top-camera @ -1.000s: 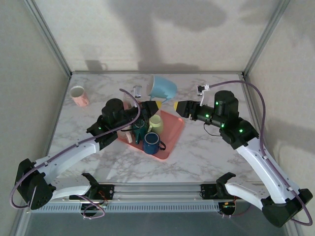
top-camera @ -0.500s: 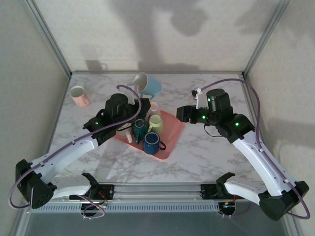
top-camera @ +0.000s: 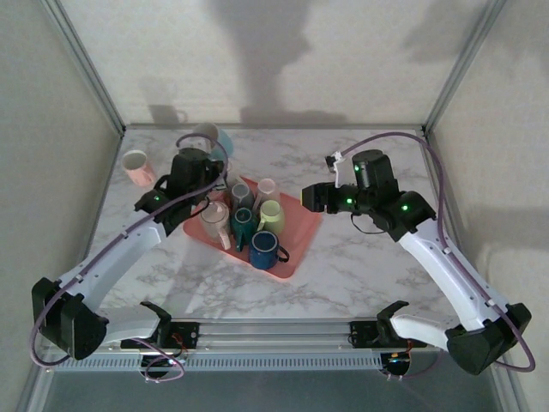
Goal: Turn the mug right side up
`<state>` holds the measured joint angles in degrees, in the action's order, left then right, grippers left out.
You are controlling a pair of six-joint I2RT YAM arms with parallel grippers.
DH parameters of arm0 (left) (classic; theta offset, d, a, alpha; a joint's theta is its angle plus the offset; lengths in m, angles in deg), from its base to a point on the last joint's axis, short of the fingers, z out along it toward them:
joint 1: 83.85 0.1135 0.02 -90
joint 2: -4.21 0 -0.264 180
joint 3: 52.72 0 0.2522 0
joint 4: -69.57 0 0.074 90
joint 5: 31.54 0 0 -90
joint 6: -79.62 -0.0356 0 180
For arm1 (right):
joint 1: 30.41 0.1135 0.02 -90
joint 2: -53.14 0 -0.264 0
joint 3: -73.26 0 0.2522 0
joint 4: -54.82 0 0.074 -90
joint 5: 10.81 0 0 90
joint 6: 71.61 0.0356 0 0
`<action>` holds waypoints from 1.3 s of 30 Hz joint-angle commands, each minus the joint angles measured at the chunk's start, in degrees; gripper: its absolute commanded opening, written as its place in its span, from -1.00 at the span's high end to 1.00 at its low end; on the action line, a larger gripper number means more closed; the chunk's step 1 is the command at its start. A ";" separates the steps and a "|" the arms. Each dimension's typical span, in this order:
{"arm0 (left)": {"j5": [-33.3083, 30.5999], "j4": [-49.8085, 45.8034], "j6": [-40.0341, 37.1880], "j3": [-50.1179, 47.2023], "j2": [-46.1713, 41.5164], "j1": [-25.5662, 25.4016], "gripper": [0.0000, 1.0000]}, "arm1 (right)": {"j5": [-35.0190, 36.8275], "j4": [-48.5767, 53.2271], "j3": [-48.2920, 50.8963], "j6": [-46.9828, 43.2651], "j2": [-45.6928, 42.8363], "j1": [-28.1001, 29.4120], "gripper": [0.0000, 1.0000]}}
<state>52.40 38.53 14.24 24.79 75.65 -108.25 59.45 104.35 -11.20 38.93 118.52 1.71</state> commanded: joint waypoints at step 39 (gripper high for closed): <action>-6.00 -5.32 -13.54 26.06 40.22 23.87 1.00 | -4.31 -3.47 -0.60 -1.99 2.46 -0.15 -0.09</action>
<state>48.57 30.25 2.18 47.85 115.16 -85.04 57.37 103.72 -12.47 38.45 120.97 1.71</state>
